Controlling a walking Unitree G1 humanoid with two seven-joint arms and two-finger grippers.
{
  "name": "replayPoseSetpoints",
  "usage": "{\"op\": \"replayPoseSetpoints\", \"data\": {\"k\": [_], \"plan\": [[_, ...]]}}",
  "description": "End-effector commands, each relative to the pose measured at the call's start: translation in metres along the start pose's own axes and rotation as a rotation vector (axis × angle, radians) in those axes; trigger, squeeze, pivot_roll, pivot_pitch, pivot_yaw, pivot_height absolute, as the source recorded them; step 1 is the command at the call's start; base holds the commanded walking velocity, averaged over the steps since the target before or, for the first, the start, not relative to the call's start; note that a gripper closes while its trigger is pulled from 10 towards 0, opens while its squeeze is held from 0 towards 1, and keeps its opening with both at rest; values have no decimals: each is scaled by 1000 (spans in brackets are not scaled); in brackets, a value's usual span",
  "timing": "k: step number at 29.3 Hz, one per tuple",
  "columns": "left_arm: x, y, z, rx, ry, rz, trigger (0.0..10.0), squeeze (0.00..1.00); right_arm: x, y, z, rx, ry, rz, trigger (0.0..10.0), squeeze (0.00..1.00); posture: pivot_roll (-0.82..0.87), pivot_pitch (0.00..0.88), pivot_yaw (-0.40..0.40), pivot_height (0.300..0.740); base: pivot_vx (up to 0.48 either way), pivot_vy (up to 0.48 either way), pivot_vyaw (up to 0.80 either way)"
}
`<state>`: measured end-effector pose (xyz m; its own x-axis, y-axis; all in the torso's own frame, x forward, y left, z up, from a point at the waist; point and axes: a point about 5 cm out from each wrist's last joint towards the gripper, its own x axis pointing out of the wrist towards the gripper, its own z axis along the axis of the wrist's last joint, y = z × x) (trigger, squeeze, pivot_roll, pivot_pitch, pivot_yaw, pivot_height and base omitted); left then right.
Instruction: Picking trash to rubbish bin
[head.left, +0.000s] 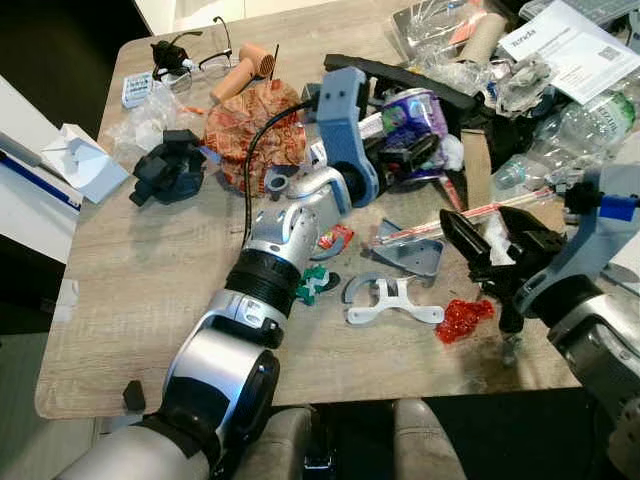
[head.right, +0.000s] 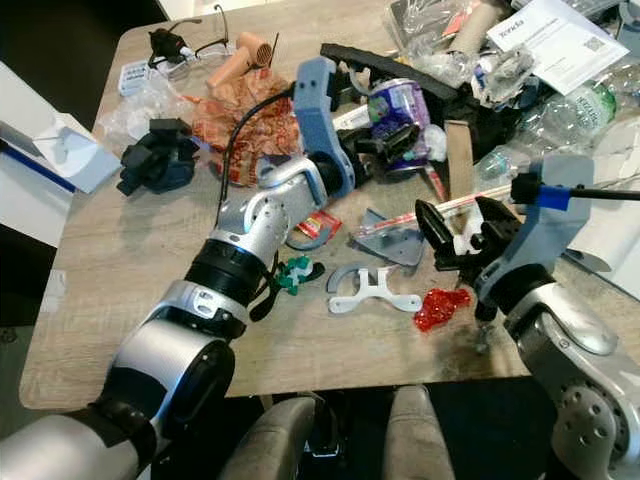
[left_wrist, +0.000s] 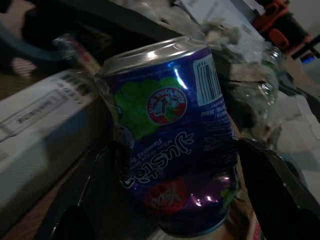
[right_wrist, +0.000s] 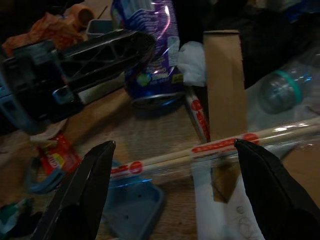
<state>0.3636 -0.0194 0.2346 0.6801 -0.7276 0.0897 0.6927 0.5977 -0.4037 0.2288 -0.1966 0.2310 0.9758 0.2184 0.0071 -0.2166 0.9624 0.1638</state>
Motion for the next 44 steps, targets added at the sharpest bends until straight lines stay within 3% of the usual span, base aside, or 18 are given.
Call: {"op": "replayPoseSetpoints", "data": {"k": [1,18,25,37,42,43,44], "plan": [[6,-32,-47,-112,79,-90,10000,0,-3,6,2,-6,-6,26,10000,0,-294,306,205,740,0,0,0],[5,-48,-56,-3,134,-162,10000,0,-2,2,4,-10,-11,11,10000,0,-294,300,204,740,0,0,0],[-3,-69,-68,99,204,-317,10000,0,-1,-1,3,-18,1,-6,10000,0,-289,293,202,740,0,0,0],[-5,-74,-78,105,253,-345,10000,0,-1,-5,3,-24,5,-25,10000,0,-294,284,198,740,0,0,0],[-8,-79,-82,72,259,-357,10000,0,-1,-7,4,-29,4,-32,10000,0,-296,278,198,740,0,0,0],[-8,-80,-82,64,256,-357,2627,0,-1,-8,5,-30,3,-34,10000,0,-297,277,198,740,0,0,0],[-8,-81,-82,57,254,-356,0,0,-1,-8,5,-31,2,-36,10000,0,-297,277,198,740,0,0,0]]}}
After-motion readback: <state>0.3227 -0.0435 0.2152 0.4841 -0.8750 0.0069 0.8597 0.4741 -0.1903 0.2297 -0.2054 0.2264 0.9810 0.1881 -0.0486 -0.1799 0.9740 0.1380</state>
